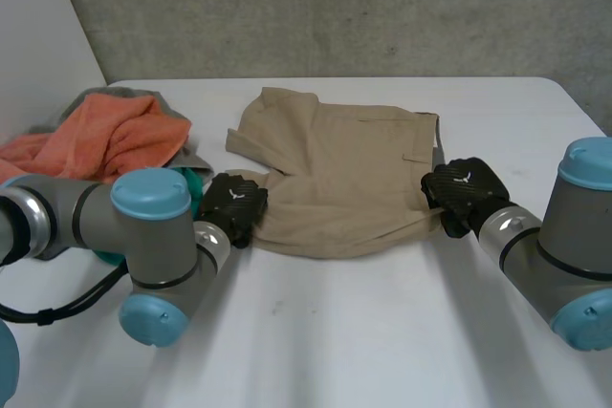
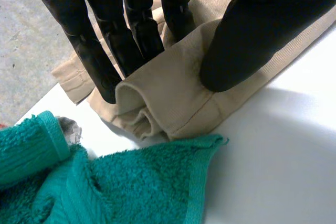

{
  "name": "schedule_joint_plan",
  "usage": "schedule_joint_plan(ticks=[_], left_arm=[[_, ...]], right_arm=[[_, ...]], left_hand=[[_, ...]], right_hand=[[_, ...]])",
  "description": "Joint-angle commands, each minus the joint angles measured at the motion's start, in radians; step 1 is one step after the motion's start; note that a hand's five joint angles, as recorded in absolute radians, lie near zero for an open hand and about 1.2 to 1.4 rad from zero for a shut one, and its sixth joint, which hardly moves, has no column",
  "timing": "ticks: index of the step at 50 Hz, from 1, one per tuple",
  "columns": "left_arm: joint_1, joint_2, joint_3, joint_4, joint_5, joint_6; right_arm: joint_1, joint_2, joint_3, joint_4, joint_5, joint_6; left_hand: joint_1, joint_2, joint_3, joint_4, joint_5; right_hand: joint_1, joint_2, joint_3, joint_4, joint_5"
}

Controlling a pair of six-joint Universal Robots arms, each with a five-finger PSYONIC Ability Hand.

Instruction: Fold the laundry.

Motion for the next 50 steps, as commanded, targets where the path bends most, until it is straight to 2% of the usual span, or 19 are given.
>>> schedule_joint_plan(ticks=[1, 5, 10, 13, 19, 22, 26, 29, 32, 35, 36, 39, 40, 44, 50], left_arm=[[-0.009, 0.082, -0.034, -0.028, 0.007, -0.011], [-0.010, 0.242, -0.107, -0.101, 0.014, -0.031], [-0.012, 0.459, -0.187, -0.216, 0.020, -0.037], [-0.009, 0.535, -0.213, -0.291, 0.022, -0.032], [-0.016, 0.691, -0.270, -0.606, 0.036, -0.029], [-0.055, 0.746, -0.297, -0.746, 0.089, -0.029], [-0.119, 0.802, -0.305, -0.839, 0.164, -0.026], [-0.124, 0.811, -0.287, -0.818, 0.172, -0.026], [-0.122, 0.788, -0.252, -0.698, 0.169, -0.019], [-0.121, 0.699, -0.204, -0.508, 0.142, 0.008], [-0.121, 0.640, -0.172, -0.412, 0.113, 0.032], [-0.122, 0.537, -0.108, -0.280, 0.065, 0.084], [-0.121, 0.453, -0.053, -0.193, 0.041, 0.124], [-0.115, 0.263, 0.111, -0.054, 0.014, 0.216], [-0.078, -0.023, 0.402, 0.028, 0.020, 0.264]], right_arm=[[-0.004, -0.010, -0.019, 0.016, 0.007, -0.004], [0.001, -0.030, -0.035, 0.056, 0.007, -0.045], [-0.007, -0.159, -0.050, 0.209, 0.007, -0.200], [-0.009, -0.190, -0.052, 0.304, 0.009, -0.280], [-0.013, -0.306, 0.029, 0.712, 0.015, -0.537], [-0.038, -0.391, 0.079, 0.846, 0.006, -0.637], [-0.049, -0.458, 0.093, 0.832, -0.022, -0.654], [-0.053, -0.464, 0.093, 0.819, -0.056, -0.647], [-0.062, -0.457, 0.079, 0.802, -0.073, -0.625], [-0.073, -0.377, 0.045, 0.702, -0.077, -0.543], [-0.066, -0.321, 0.015, 0.632, -0.068, -0.488], [-0.062, -0.251, -0.030, 0.527, -0.036, -0.414], [-0.062, -0.221, -0.054, 0.471, -0.002, -0.374], [-0.059, -0.161, -0.133, 0.339, 0.073, -0.326], [-0.049, 0.023, -0.263, 0.109, 0.113, -0.326]], left_hand=[[0.253, 0.222, 0.232, 0.220, 0.235], [0.253, 0.222, 0.232, 0.220, 0.235], [0.253, 0.222, 0.232, 0.220, 0.235], [0.253, 0.222, 0.232, 0.220, 0.235], [0.253, 0.222, 0.232, 0.220, 0.235], [0.253, 0.222, 0.232, 0.220, 0.235], [0.253, 0.222, 0.232, 0.220, 0.235], [0.253, 0.222, 0.232, 0.220, 0.235], [0.253, 0.222, 0.232, 0.220, 0.235], [0.253, 0.222, 0.232, 0.220, 0.235], [0.253, 0.222, 0.232, 0.220, 0.235], [0.253, 0.222, 0.232, 0.220, 0.235], [0.253, 0.222, 0.232, 0.220, 0.235], [0.253, 0.222, 0.232, 0.220, 0.235], [0.253, 0.222, 0.232, 0.220, 0.235]], right_hand=[[0.274, 0.216, 0.208, 0.199, 0.199], [0.274, 0.216, 0.208, 0.199, 0.199], [0.274, 0.216, 0.208, 0.199, 0.199], [0.274, 0.216, 0.208, 0.199, 0.199], [0.274, 0.216, 0.208, 0.199, 0.199], [0.274, 0.216, 0.208, 0.199, 0.199], [0.274, 0.216, 0.208, 0.199, 0.199], [0.274, 0.216, 0.208, 0.199, 0.199], [0.274, 0.216, 0.208, 0.199, 0.199], [0.274, 0.216, 0.208, 0.199, 0.199], [0.274, 0.216, 0.208, 0.199, 0.199], [0.274, 0.216, 0.208, 0.199, 0.199], [0.274, 0.216, 0.208, 0.199, 0.199], [0.274, 0.216, 0.208, 0.199, 0.199], [0.274, 0.216, 0.208, 0.199, 0.199]])
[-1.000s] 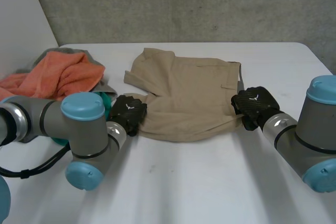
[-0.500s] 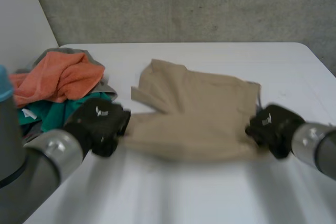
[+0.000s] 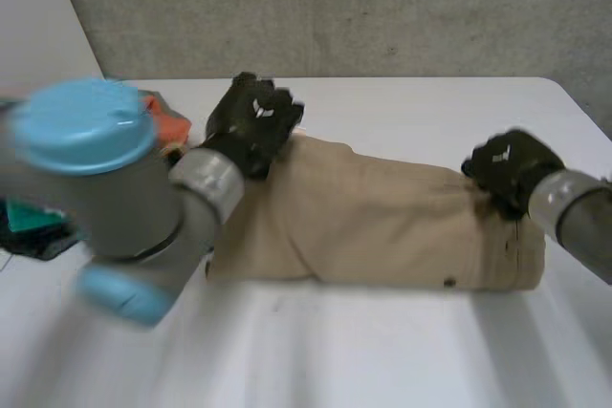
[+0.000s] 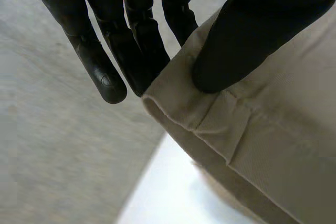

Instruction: Fold the laundry.

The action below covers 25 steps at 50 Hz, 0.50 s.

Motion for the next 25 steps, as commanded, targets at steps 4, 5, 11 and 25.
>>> schedule_joint_plan(ticks=[4, 5, 11, 25], left_arm=[[0.047, -0.524, 0.540, 0.155, -0.008, 0.082], [0.047, -0.582, 0.615, 0.163, -0.013, 0.083], [0.046, -0.749, 0.819, 0.192, -0.002, 0.088], [-0.011, -0.569, 0.542, 0.463, -0.019, 0.068]], right_arm=[[0.011, 0.317, -0.229, -0.398, 0.093, 0.019], [0.012, 0.341, -0.247, -0.422, 0.098, 0.016], [0.017, 0.535, -0.376, -0.632, 0.139, -0.011], [0.051, 0.381, -0.284, -0.331, 0.155, 0.130]], left_hand=[[0.253, 0.199, 0.206, 0.197, 0.214], [0.253, 0.199, 0.206, 0.197, 0.214], [0.253, 0.199, 0.206, 0.197, 0.214], [-0.968, -1.023, -1.015, -1.025, -1.008]], right_hand=[[0.265, 0.216, 0.208, 0.199, 0.199], [0.265, 0.216, 0.208, 0.199, 0.199], [0.265, 0.216, 0.208, 0.199, 0.199], [-0.956, -1.006, -1.014, -1.023, -1.023]])
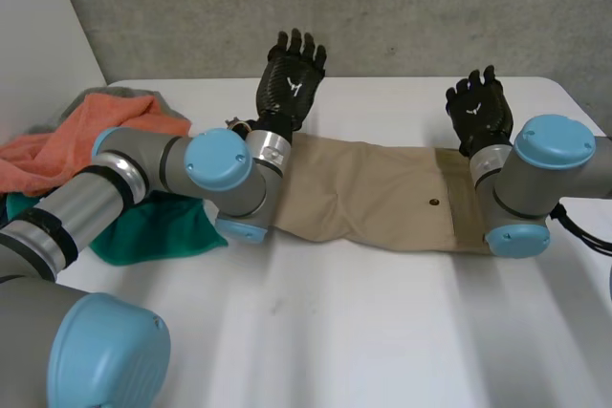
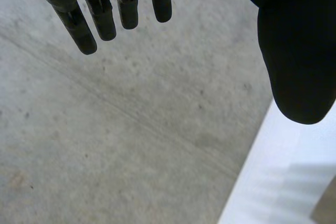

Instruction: Fold the laundry.

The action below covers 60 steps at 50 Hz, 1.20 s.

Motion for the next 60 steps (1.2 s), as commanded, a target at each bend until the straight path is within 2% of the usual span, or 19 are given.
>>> schedule_joint_plan(ticks=[1, 7, 14, 18, 19, 20, 23, 28, 33, 40, 44, 48, 52, 54, 55, 56, 57, 58, 60], left_arm=[[-0.032, 0.233, -0.296, 0.100, -0.014, -0.009], [-0.037, 0.411, -0.537, 0.100, -0.018, -0.053], [-0.035, 0.468, -0.681, 0.096, -0.020, -0.095], [-0.034, 0.470, -0.707, 0.096, -0.022, -0.096], [-0.032, 0.473, -0.712, 0.094, -0.022, -0.096], [-0.030, 0.476, -0.715, 0.094, -0.023, -0.096], [-0.027, 0.493, -0.724, 0.092, -0.035, -0.096], [-0.023, 0.536, -0.741, 0.089, -0.067, -0.104], [-0.011, 0.594, -0.776, 0.088, -0.080, -0.133], [0.006, 0.677, -0.848, 0.085, -0.083, -0.185], [0.014, 0.714, -0.888, 0.086, -0.083, -0.193], [0.016, 0.744, -0.920, 0.086, -0.083, -0.194], [0.023, 0.763, -0.943, 0.086, -0.083, -0.204], [0.026, 0.763, -0.948, 0.086, -0.083, -0.214], [0.026, 0.763, -0.946, 0.086, -0.083, -0.219], [0.026, 0.763, -0.948, 0.086, -0.083, -0.224], [0.028, 0.763, -0.945, 0.086, -0.081, -0.231], [0.028, 0.763, -0.940, 0.086, -0.081, -0.234], [0.028, 0.761, -0.925, 0.086, -0.080, -0.240]], right_arm=[[-0.005, -0.255, 0.144, 0.405, -0.017, 0.198], [-0.060, -0.322, 0.201, 0.622, -0.089, 0.358], [-0.105, -0.290, 0.274, 0.595, -0.165, 0.360], [-0.109, -0.230, 0.278, 0.529, -0.149, 0.352], [-0.111, -0.219, 0.281, 0.506, -0.137, 0.341], [-0.112, -0.217, 0.284, 0.497, -0.129, 0.334], [-0.131, -0.225, 0.306, 0.469, -0.091, 0.298], [-0.183, -0.344, 0.392, 0.400, -0.076, 0.205], [-0.275, -0.475, 0.447, 0.383, -0.068, -0.029], [-0.225, -0.484, 0.433, 0.327, -0.095, -0.231], [-0.019, -0.475, 0.406, 0.215, -0.203, -0.283], [0.152, -0.429, 0.418, 0.139, -0.417, -0.303], [0.232, -0.322, 0.419, 0.161, -0.520, -0.337], [0.245, -0.294, 0.410, 0.182, -0.520, -0.355], [0.245, -0.287, 0.404, 0.193, -0.519, -0.366], [0.245, -0.290, 0.392, 0.213, -0.507, -0.375], [0.242, -0.291, 0.387, 0.219, -0.502, -0.374], [0.245, -0.296, 0.384, 0.225, -0.496, -0.364], [0.242, -0.319, 0.379, 0.230, -0.462, -0.313]], left_hand=[[-0.016, -0.034, -0.038, -0.028, -0.049], [-0.016, -0.034, -0.038, -0.028, -0.049], [-0.016, -0.034, -0.038, -0.028, -0.049], [-0.016, -0.034, -0.038, -0.028, -0.049], [-0.016, -0.034, -0.038, -0.028, -0.049], [-0.016, -0.034, -0.038, -0.028, -0.049], [-0.016, -0.034, -0.038, -0.028, -0.049], [-0.016, -0.034, -0.038, -0.028, -0.049], [-0.016, -0.034, -0.038, -0.028, -0.049], [-0.016, -0.034, -0.038, -0.028, -0.049], [-0.016, -0.034, -0.038, -0.028, -0.049], [-0.016, -0.034, -0.038, -0.028, -0.049], [-0.016, -0.034, -0.038, -0.028, -0.049], [-0.016, -0.034, -0.038, -0.028, -0.049], [-0.016, -0.034, -0.038, -0.028, -0.049], [-0.016, -0.034, -0.038, -0.028, -0.049], [-0.016, -0.034, -0.038, -0.028, -0.049], [-0.016, -0.034, -0.038, -0.028, -0.049], [-0.016, -0.034, -0.038, -0.028, -0.049]], right_hand=[[-0.047, -0.036, -0.031, -0.031, -0.044], [-0.014, -0.003, 0.003, 0.003, -0.010], [0.095, 0.106, 0.111, 0.111, 0.098], [0.519, 0.530, 0.536, 0.536, 0.523], [0.965, 0.977, 0.982, 0.982, 0.969], [1.172, 1.183, 1.189, 1.189, 1.176], [1.174, 1.185, 1.191, 1.191, 1.178], [1.174, 1.185, 1.191, 1.191, 1.178], [1.174, 1.185, 1.191, 1.191, 1.178], [1.174, 1.185, 1.191, 1.191, 1.178], [1.174, 1.185, 1.191, 1.191, 1.178], [1.174, 1.185, 1.191, 1.191, 1.178], [1.174, 1.185, 1.191, 1.191, 1.178], [1.174, 1.185, 1.191, 1.191, 1.178], [1.114, 1.125, 1.131, 1.131, 1.118], [0.463, 0.474, 0.480, 0.479, 0.467], [0.096, 0.107, 0.113, 0.112, 0.100], [-0.047, -0.036, -0.031, -0.031, -0.044], [-0.047, -0.036, -0.031, -0.031, -0.044]])
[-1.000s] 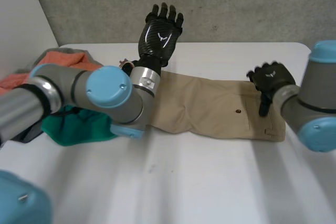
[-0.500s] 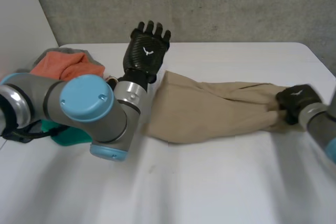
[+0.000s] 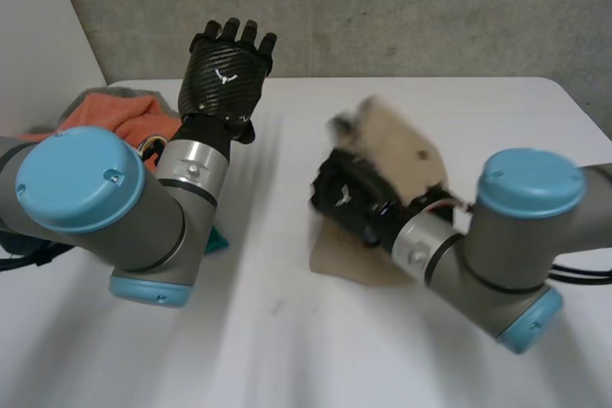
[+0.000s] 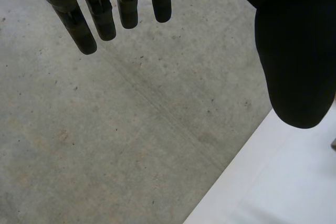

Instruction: Fold the laundry.

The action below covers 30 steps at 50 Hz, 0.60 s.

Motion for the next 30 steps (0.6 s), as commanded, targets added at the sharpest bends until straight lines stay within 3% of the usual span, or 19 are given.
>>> schedule_joint_plan(ticks=[1, 3, 8, 12, 17, 21, 30], left_arm=[[0.001, -0.005, 0.029, 0.001, 0.004, -0.027], [-0.002, -0.015, 0.055, 0.000, 0.007, -0.029], [-0.020, -0.075, 0.180, -0.020, 0.012, -0.056], [-0.064, -0.167, 0.309, -0.115, 0.018, -0.096], [-0.111, -0.293, 0.467, -0.314, 0.091, -0.162], [-0.132, -0.379, 0.559, -0.422, 0.147, -0.234], [-0.155, -0.509, 0.641, -0.594, 0.086, -0.245]], right_arm=[[-0.007, -0.018, -0.026, 0.058, 0.049, 0.075], [-0.026, -0.067, -0.021, 0.057, 0.052, 0.180], [-0.121, -0.204, -0.007, 0.052, 0.047, 0.745], [-0.198, -0.231, -0.027, 0.081, 0.061, 1.020], [-0.304, -0.199, -0.050, 0.194, 0.072, 1.041], [-0.320, -0.106, -0.113, 0.283, 0.084, 1.022], [-0.326, 0.110, -0.225, 0.374, 0.096, 0.930]], left_hand=[[-0.016, -0.030, -0.038, -0.028, -0.048], [-0.016, -0.030, -0.038, -0.028, -0.048], [-0.016, -0.030, -0.038, -0.028, -0.048], [-0.016, -0.030, -0.038, -0.028, -0.048], [-0.012, -0.026, -0.035, -0.025, -0.045], [0.005, -0.008, -0.017, -0.007, -0.027], [0.044, 0.030, 0.021, 0.031, 0.011]], right_hand=[[-0.549, -0.624, -0.647, -0.674, -0.658], [-0.549, -0.624, -0.647, -0.674, -0.658], [-0.549, -0.624, -0.647, -0.674, -0.658], [-0.549, -0.624, -0.647, -0.674, -0.658], [-0.549, -0.624, -0.647, -0.674, -0.658], [-0.549, -0.624, -0.647, -0.674, -0.658], [-0.549, -0.624, -0.647, -0.674, -0.658]])
